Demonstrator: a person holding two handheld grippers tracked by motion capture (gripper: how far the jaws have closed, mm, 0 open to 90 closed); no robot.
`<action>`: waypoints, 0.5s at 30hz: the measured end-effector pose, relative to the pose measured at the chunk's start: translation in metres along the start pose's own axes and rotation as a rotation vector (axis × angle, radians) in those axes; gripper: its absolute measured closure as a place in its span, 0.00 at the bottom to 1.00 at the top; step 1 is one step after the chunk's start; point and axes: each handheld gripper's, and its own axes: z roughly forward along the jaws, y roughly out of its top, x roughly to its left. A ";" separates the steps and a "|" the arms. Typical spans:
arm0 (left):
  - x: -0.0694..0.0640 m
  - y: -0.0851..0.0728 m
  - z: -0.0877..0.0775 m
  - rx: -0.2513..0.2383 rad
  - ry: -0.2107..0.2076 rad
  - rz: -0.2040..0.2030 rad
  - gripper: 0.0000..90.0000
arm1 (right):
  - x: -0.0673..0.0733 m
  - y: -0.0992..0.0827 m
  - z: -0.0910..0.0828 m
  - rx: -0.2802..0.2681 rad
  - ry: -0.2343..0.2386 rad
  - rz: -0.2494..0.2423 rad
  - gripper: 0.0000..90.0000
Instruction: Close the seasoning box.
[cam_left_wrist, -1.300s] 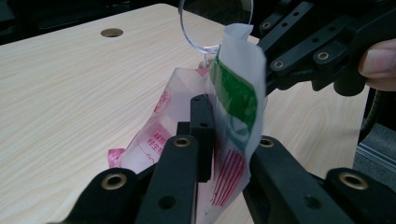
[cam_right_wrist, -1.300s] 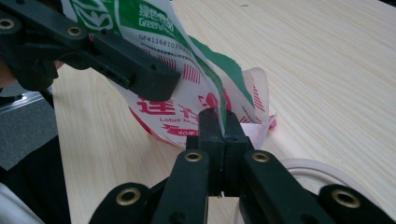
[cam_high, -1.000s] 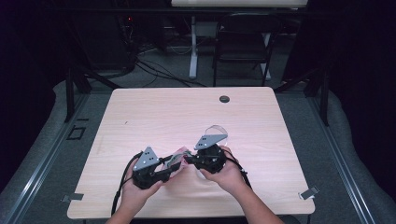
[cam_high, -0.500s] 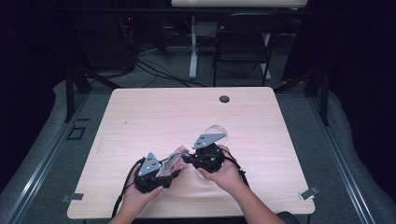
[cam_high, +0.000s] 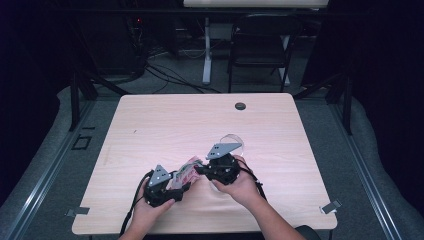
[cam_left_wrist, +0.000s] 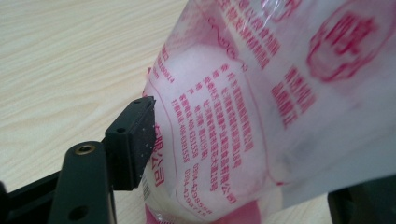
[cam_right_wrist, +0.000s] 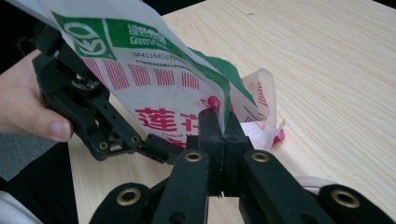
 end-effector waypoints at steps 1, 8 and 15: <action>-0.001 -0.002 0.002 0.002 0.004 -0.003 0.34 | -0.001 0.000 0.000 -0.002 0.003 -0.002 1.00; 0.001 -0.005 0.010 0.039 0.046 0.010 0.29 | -0.001 0.000 0.000 -0.004 0.008 -0.001 1.00; 0.005 -0.009 0.020 0.093 0.035 -0.008 0.28 | -0.001 -0.001 0.000 -0.006 0.007 0.000 1.00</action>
